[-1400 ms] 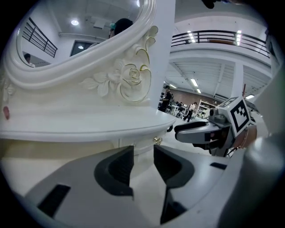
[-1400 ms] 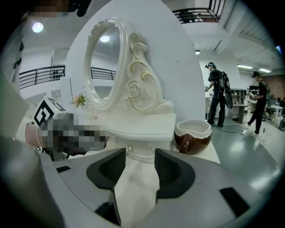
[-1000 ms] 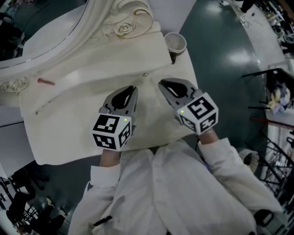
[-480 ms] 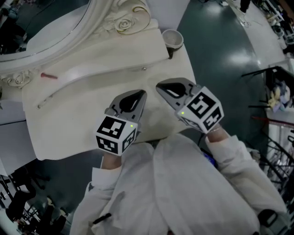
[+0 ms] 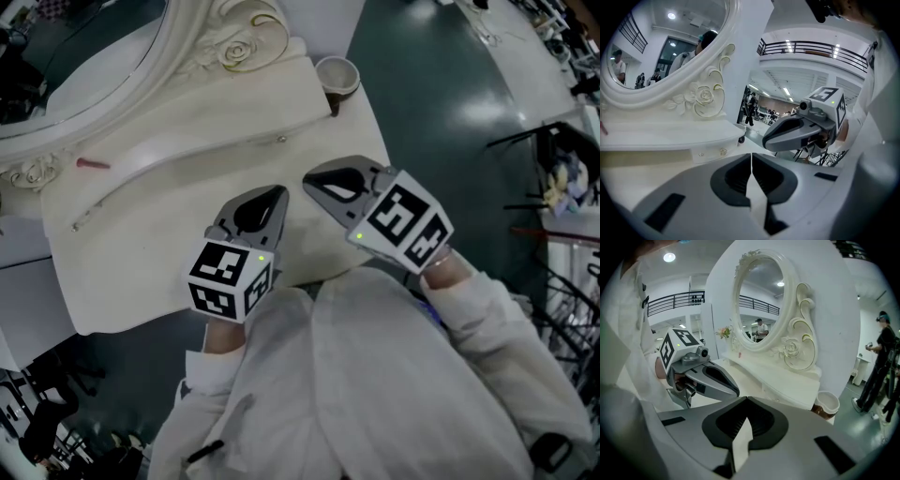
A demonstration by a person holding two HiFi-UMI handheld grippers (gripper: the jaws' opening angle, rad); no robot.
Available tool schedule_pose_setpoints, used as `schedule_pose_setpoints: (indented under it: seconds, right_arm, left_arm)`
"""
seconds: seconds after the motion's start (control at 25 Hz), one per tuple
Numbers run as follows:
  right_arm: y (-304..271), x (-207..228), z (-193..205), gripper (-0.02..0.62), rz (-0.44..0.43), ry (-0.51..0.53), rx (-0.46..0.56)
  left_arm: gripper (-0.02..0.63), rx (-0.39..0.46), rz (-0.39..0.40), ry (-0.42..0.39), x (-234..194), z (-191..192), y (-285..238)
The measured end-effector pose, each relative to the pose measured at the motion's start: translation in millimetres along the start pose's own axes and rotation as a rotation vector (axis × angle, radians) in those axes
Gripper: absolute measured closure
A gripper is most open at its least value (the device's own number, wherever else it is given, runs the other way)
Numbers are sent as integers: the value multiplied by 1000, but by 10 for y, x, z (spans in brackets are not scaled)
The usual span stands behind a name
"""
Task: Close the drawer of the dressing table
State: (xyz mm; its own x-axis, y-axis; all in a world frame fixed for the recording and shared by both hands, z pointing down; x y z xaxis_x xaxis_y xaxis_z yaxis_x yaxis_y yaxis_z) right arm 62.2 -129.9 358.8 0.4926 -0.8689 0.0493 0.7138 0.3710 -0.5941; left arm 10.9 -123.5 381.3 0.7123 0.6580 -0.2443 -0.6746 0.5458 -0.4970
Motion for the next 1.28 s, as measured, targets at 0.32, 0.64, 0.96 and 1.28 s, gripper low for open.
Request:
schedule_pose_setpoints:
  seconds: [0.32,0.64,0.96,1.28]
  right_arm:
    - [-12,-75,-96,588,-11,31,1]
    - [-7,-79,-46,589,2,-18,16]
    - [-65,-60,8,589,56,-86,64]
    - [-136,-89,225,589,68,-72,20]
  left_arm:
    - [596,-7,-11,6,-39,-10,30]
    - [597,-9,-5,13,-6,20,35]
    - [597,-16,-18,25,-12,60,50]
    - [598,-5,7,92,14,102,41]
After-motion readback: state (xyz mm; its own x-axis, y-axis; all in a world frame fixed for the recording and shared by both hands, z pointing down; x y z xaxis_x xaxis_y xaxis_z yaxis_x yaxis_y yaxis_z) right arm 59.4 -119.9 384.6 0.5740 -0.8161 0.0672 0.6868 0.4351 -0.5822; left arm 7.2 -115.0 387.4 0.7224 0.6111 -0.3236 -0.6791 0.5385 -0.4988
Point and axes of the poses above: the fingertips, and each gripper's own axes: y backward along the fingers, x to its right, z out of its underside, the point moved 2 cm from there along y, backward along the fingers, and after that the axes turned 1 degree about -z, right-handed, at the moved point
